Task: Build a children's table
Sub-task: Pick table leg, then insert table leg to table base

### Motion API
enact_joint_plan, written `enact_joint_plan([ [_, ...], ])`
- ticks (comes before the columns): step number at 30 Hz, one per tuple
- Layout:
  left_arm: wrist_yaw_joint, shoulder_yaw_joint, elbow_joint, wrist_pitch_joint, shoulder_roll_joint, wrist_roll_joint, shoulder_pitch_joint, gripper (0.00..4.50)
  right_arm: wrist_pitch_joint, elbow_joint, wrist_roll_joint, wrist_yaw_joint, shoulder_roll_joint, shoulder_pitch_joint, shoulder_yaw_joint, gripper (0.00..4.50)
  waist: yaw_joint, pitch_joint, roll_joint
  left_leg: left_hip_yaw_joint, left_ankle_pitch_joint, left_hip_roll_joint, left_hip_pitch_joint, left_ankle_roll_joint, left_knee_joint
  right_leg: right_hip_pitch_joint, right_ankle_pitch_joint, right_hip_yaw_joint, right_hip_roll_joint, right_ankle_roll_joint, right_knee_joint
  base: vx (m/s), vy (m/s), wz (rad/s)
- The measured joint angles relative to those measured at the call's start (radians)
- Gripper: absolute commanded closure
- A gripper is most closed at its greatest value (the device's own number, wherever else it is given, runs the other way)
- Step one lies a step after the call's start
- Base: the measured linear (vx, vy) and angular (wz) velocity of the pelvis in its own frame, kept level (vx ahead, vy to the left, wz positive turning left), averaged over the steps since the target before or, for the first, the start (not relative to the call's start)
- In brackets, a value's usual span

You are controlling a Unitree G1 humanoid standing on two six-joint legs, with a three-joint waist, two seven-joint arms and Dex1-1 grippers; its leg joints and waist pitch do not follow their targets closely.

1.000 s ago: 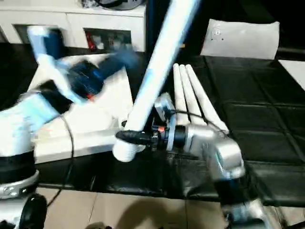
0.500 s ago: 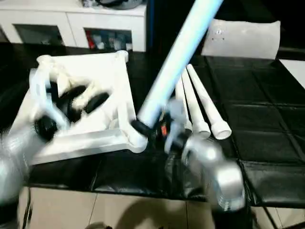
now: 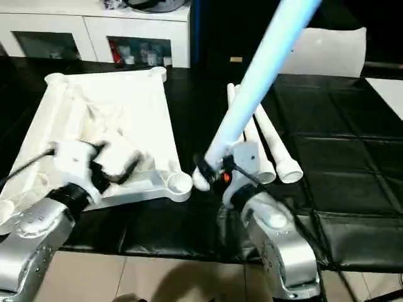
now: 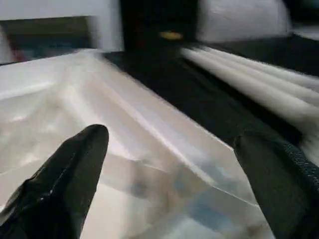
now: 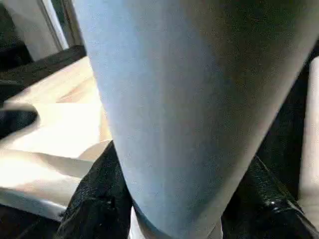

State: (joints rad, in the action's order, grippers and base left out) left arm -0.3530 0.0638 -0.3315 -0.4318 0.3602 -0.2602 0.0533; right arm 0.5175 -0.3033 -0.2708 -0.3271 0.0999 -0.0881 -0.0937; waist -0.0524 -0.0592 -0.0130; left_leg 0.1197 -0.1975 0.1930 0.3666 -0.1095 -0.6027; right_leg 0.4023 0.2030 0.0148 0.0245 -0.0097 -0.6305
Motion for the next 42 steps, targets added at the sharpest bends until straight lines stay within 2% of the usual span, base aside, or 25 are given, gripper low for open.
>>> enact_joint_plan([
  [5,-0.212,0.023,0.076,0.009,0.089,-0.042,0.040,0.00,-0.015,0.016,-0.017,-0.049,0.022,-0.011,0.000,2.58,0.002,0.002,0.003,0.001,0.000,0.000,0.000,0.000,0.000,0.000,0.000,-0.001,0.000,0.000,0.000,0.000,0.000,0.00],
  [7,-0.257,0.033,0.096,0.006,0.120,-0.043,0.053,0.00,-0.015,0.024,-0.026,-0.057,0.023,-0.027,-0.001,2.58,0.004,0.002,0.003,0.001,0.000,0.000,0.000,0.000,0.000,0.000,0.000,-0.001,0.000,-0.001,0.000,0.000,0.000,0.00],
  [9,-0.335,0.067,0.138,0.015,0.178,-0.041,0.079,0.00,-0.015,0.030,-0.035,-0.079,0.031,-0.038,-0.008,2.58,0.004,0.002,0.003,0.001,0.000,0.000,-0.001,0.000,0.000,0.000,-0.001,0.000,0.000,-0.001,-0.001,0.000,0.000,0.00],
  [14,-0.489,0.085,0.221,0.010,0.238,-0.049,0.108,0.00,-0.015,0.044,-0.036,-0.111,0.054,-0.043,-0.015,2.58,0.008,0.002,0.003,0.001,0.000,0.000,-0.001,0.000,0.000,0.000,-0.004,-0.001,0.001,-0.006,0.000,0.000,0.000,0.00],
  [15,-0.512,0.094,0.233,0.012,0.251,-0.049,0.114,0.28,-0.015,0.046,-0.037,-0.116,0.058,-0.044,-0.015,2.58,0.008,0.002,0.003,0.001,0.000,0.000,-0.001,0.000,0.000,0.000,-0.004,-0.001,0.001,-0.006,0.000,0.000,0.000,0.00],
  [16,-0.529,0.097,0.247,0.017,0.259,-0.048,0.118,0.28,-0.015,0.048,-0.038,-0.120,0.061,-0.046,-0.015,2.58,0.009,0.003,0.004,0.001,0.000,0.000,-0.001,0.000,0.000,0.000,-0.004,-0.001,0.001,-0.007,0.000,0.000,0.000,0.00],
  [19,-0.562,0.116,0.305,0.039,0.261,-0.038,0.145,0.35,-0.015,0.049,-0.041,-0.134,0.071,-0.049,-0.015,2.58,0.008,0.003,0.004,0.001,0.001,0.000,-0.001,-0.001,0.000,0.000,-0.004,0.000,0.001,-0.007,-0.001,0.000,0.000,0.00],
  [21,-0.586,0.130,0.334,0.056,0.273,-0.028,0.167,0.72,-0.014,0.049,-0.046,-0.142,0.077,-0.052,-0.017,2.58,0.008,0.003,0.005,0.001,0.001,0.000,-0.001,-0.001,0.000,0.000,-0.004,-0.001,0.001,-0.007,-0.001,0.000,0.000,0.00],
  [25,-0.628,0.143,0.406,0.079,0.280,0.001,0.216,0.79,-0.007,0.052,-0.050,-0.168,0.090,-0.063,-0.027,2.58,0.008,0.003,0.005,0.001,0.001,0.000,-0.001,-0.002,0.000,0.000,-0.004,-0.001,0.001,-0.007,-0.001,0.000,0.000,0.00],
  [26,-0.638,0.145,0.437,0.087,0.275,0.002,0.233,1.18,-0.008,0.052,-0.050,-0.173,0.095,-0.063,-0.030,2.58,0.007,0.003,0.005,0.001,0.001,0.000,-0.001,-0.002,0.000,0.000,-0.005,-0.001,0.001,-0.007,-0.001,0.000,0.000,0.00],
  [30,-0.669,0.152,0.510,0.094,0.261,0.002,0.279,1.31,-0.008,0.068,-0.050,-0.186,0.101,-0.066,-0.033,2.58,0.003,0.003,0.005,0.001,0.001,0.000,-0.001,-0.002,0.000,0.000,-0.005,0.000,0.001,-0.008,-0.001,0.000,0.000,0.00],
  [31,-0.675,0.152,0.524,0.095,0.260,0.001,0.288,1.61,-0.008,0.073,-0.050,-0.189,0.104,-0.067,-0.033,2.58,0.002,0.003,0.005,0.001,0.001,0.000,-0.001,-0.002,0.000,0.000,-0.005,0.000,0.001,-0.008,-0.001,0.000,0.000,0.00],
  [34,-0.695,0.152,0.562,0.098,0.257,0.002,0.319,1.70,-0.007,0.080,-0.050,-0.202,0.111,-0.069,-0.033,2.58,-0.001,0.003,0.005,0.001,0.001,0.000,-0.001,-0.002,0.000,0.000,-0.005,0.000,0.001,-0.008,-0.001,0.000,0.000,0.00],
  [36,-0.715,0.157,0.589,0.107,0.251,0.005,0.334,2.06,-0.007,0.080,-0.050,-0.207,0.113,-0.070,-0.034,2.58,-0.003,0.003,0.005,0.002,0.001,0.000,-0.001,-0.002,0.000,0.000,-0.005,0.000,0.001,-0.008,-0.001,0.000,0.000,0.00],
  [40,-0.748,0.179,0.624,0.120,0.246,0.020,0.347,2.15,-0.007,0.080,-0.050,-0.209,0.116,-0.071,-0.036,2.58,-0.005,0.003,0.005,0.002,0.001,0.000,-0.001,-0.002,0.000,0.000,-0.005,0.000,0.001,-0.008,-0.001,0.000,0.000,0.00],
  [42,-0.756,0.189,0.631,0.123,0.245,0.024,0.350,2.45,-0.007,0.080,-0.050,-0.209,0.116,-0.071,-0.035,2.58,-0.006,0.003,0.005,0.002,0.001,0.000,-0.001,-0.002,0.000,0.000,-0.005,0.000,0.001,-0.008,-0.001,0.000,0.000,0.00],
])
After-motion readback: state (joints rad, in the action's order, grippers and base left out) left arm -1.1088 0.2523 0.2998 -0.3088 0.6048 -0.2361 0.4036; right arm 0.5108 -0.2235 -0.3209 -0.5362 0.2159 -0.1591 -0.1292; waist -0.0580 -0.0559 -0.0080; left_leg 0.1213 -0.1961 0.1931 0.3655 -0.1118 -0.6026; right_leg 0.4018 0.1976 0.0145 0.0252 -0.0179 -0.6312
